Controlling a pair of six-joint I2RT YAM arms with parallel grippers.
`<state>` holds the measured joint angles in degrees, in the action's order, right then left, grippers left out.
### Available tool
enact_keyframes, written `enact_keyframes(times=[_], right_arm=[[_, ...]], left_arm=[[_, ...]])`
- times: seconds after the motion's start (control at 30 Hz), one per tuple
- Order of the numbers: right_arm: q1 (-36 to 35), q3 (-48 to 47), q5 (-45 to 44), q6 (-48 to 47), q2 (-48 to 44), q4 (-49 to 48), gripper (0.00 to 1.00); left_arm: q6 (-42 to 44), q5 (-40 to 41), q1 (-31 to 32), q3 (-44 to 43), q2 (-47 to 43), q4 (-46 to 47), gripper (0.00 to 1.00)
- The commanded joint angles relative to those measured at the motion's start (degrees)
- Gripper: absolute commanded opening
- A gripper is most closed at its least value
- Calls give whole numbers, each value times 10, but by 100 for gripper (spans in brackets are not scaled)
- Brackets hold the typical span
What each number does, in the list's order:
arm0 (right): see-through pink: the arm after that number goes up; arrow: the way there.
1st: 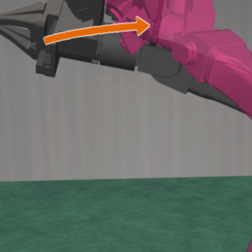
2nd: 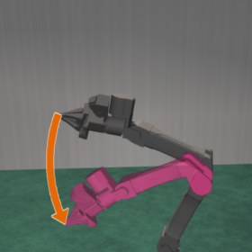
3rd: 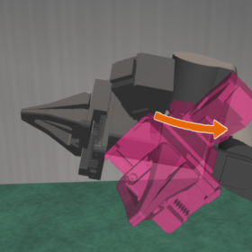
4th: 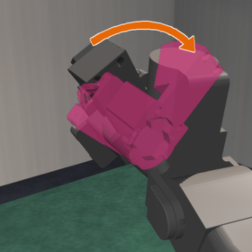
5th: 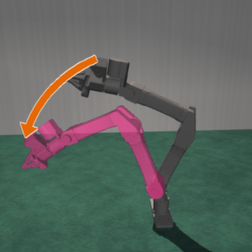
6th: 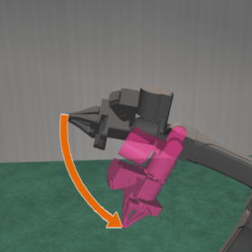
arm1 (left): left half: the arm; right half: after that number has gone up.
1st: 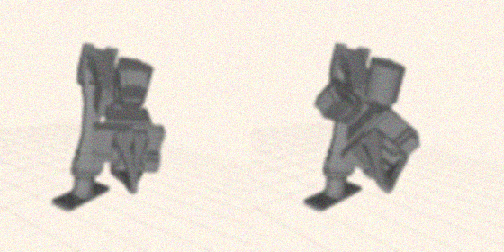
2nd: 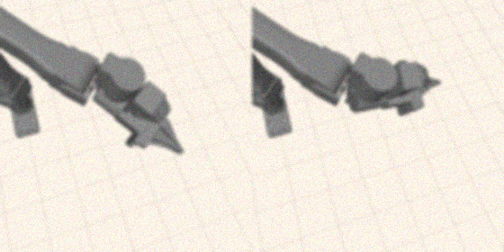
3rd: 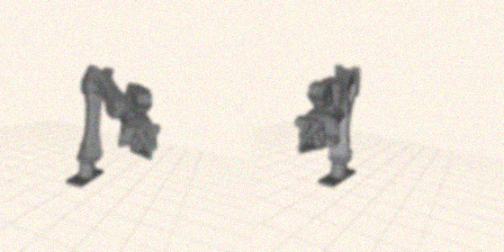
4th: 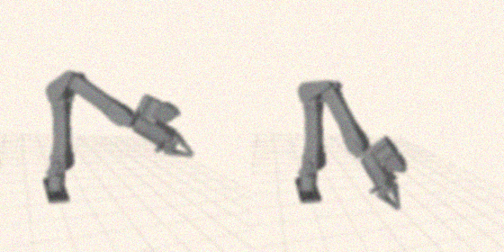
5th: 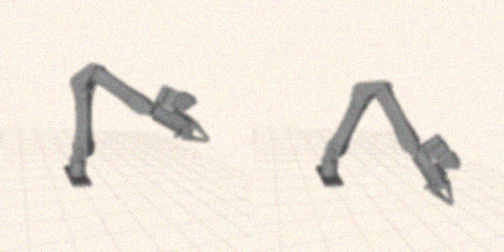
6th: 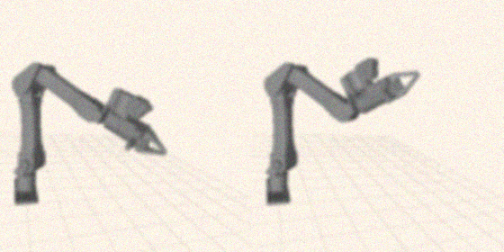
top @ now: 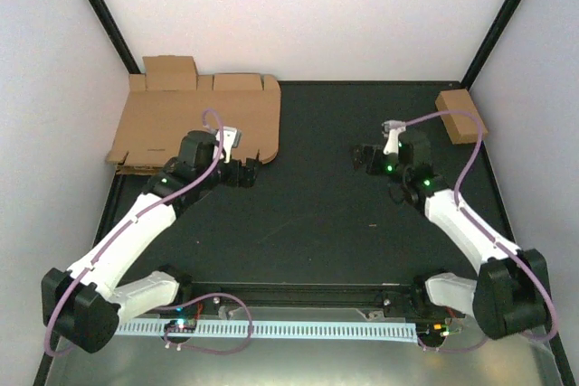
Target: Fold the paper box
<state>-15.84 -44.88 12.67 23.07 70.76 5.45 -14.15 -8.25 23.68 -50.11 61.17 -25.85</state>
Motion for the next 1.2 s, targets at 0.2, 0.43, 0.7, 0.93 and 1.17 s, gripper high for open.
enact_keyframes(times=[0.2, 0.43, 0.7, 0.93, 1.17], right_arm=[[-3, 208, -150, -23, -245, -106, 99], [-3, 289, -294, -57, -359, -138, 99], [-3, 299, -275, -75, -313, -193, 99], [-3, 277, -267, -100, -263, -212, 100], [-3, 281, -266, -98, -268, -214, 99]], left_arm=[[4, 27, -4, 154, -168, 123, 99], [34, 212, -4, 272, -302, 214, 99], [58, 266, -4, 355, -391, 280, 99], [67, 276, -4, 408, -405, 334, 99], [66, 276, -4, 408, -409, 328, 99]])
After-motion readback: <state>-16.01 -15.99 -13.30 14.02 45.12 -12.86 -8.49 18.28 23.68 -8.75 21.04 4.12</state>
